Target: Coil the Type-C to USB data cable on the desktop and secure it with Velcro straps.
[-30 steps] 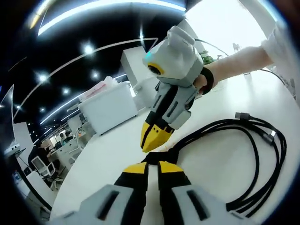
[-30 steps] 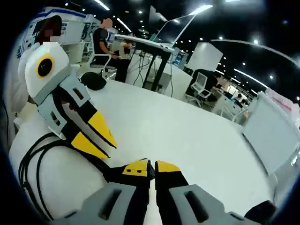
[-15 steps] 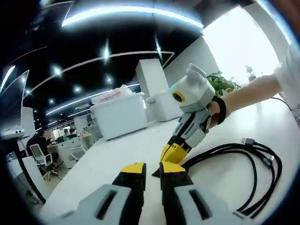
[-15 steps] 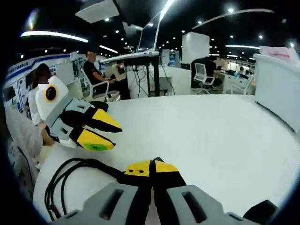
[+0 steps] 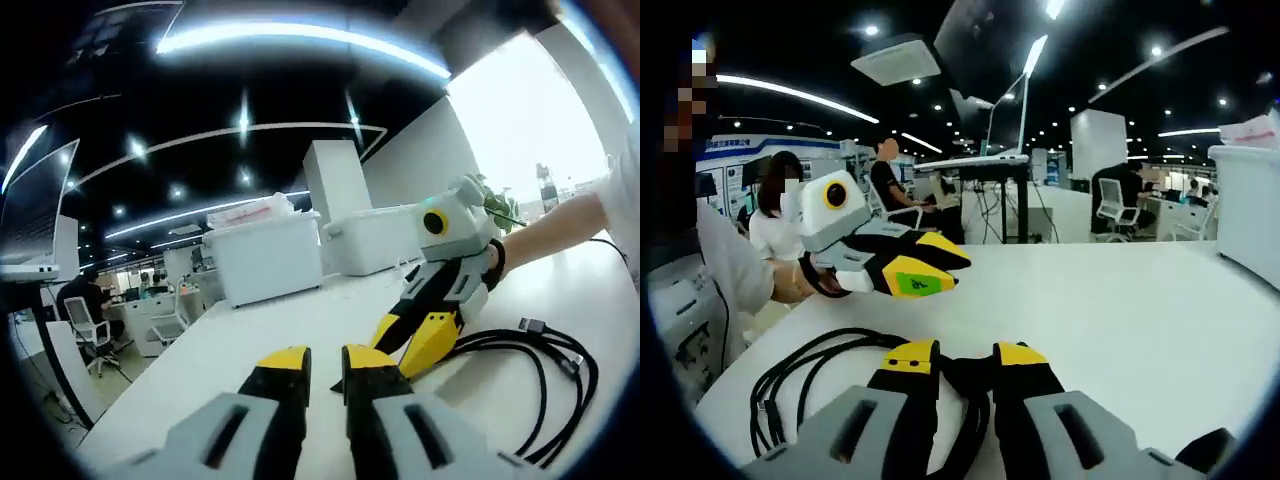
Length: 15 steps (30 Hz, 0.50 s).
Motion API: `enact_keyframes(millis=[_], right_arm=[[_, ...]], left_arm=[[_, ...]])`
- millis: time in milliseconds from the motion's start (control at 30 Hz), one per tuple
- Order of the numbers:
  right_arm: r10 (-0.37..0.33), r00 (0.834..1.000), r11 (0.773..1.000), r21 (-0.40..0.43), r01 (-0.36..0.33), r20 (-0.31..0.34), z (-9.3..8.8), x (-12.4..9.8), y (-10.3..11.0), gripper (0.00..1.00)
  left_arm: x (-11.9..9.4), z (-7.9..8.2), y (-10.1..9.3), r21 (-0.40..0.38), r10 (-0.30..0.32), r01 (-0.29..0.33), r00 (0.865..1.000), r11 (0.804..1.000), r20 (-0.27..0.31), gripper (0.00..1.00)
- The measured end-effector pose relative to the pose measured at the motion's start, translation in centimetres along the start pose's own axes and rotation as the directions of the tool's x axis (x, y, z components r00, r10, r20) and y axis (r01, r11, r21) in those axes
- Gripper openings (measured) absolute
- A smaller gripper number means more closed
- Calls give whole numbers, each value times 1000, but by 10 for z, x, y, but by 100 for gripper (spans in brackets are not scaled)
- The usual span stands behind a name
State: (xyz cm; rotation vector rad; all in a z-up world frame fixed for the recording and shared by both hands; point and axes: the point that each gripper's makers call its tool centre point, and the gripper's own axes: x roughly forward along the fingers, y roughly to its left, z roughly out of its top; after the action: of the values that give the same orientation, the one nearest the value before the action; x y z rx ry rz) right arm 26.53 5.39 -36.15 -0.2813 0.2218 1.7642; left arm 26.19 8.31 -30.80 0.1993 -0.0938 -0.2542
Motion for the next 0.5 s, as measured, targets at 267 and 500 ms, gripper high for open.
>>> enact_keyframes(millis=[267,500], right_arm=[[14,999,995,-101,-19,-49,-13,7,-1,21],[-25,994,976,-217,1,-106,-16,9,-7,9]], left_arm=[[-2,2,7,-53,23,-22,999,998,23,14],[-3,4,11,-76,39,-36,999,996,35,14]])
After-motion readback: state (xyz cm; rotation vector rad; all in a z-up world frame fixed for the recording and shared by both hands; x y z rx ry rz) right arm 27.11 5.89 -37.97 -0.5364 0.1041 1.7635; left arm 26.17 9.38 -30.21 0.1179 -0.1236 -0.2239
